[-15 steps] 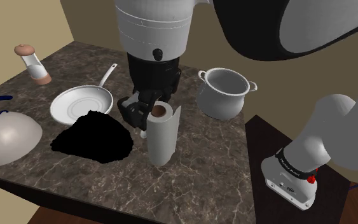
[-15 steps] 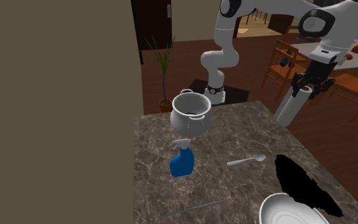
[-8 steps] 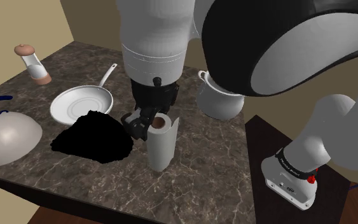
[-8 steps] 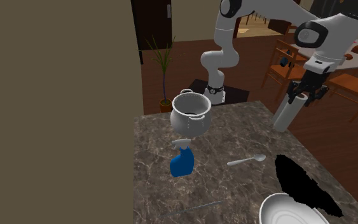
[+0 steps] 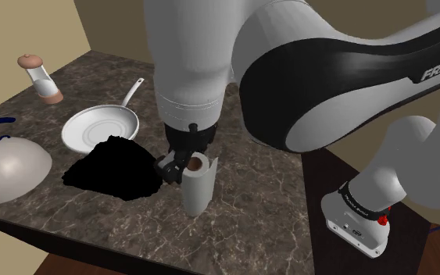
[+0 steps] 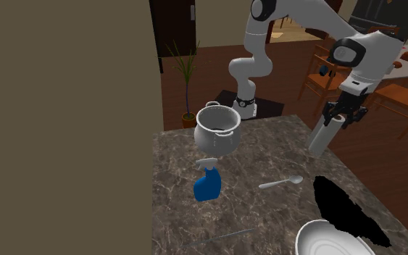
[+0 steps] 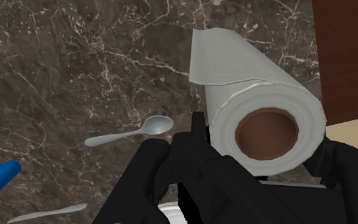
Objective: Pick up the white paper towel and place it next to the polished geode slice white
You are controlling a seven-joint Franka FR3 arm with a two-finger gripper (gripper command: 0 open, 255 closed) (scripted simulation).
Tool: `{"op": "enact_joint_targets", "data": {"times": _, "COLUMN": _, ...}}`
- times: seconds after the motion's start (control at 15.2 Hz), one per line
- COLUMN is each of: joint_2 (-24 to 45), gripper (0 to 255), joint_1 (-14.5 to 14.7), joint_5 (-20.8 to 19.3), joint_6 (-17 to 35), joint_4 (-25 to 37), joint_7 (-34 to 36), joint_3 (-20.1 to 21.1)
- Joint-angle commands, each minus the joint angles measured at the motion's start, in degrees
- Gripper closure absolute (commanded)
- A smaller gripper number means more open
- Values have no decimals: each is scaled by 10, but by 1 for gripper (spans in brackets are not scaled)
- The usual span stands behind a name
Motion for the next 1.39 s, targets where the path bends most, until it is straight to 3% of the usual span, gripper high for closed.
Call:
{"op": "enact_joint_targets", "data": {"times": 0.0, "joint_2": 5, "gripper": 255, "joint_1": 0, "joint_5": -4, "joint_6": 15, "joint_4": -11, "joint_7": 3, "joint_3": 0}}
{"op": "enact_joint_targets", "data": {"times": 0.33, "joint_2": 20, "gripper": 255, "joint_1": 1, "joint_5": -14, "joint_6": 51, "joint_4": -34, "joint_7": 12, "joint_3": 1}}
{"op": "enact_joint_targets", "data": {"times": 0.86, "joint_2": 20, "gripper": 255, "joint_1": 1, "joint_5": -14, "joint_6": 51, "joint_4": -34, "joint_7": 12, "joint_3": 1}}
{"op": "enact_joint_targets", "data": {"times": 0.92, "joint_2": 20, "gripper": 0, "joint_1": 1, "joint_5": -14, "joint_6": 51, "joint_4": -34, "joint_7": 12, "joint_3": 1}}
{"op": "enact_joint_targets", "data": {"times": 1.32, "joint_2": 12, "gripper": 0, "joint_1": 1, "joint_5": -8, "joint_6": 33, "joint_4": -22, "joint_7": 8, "joint_3": 1}}
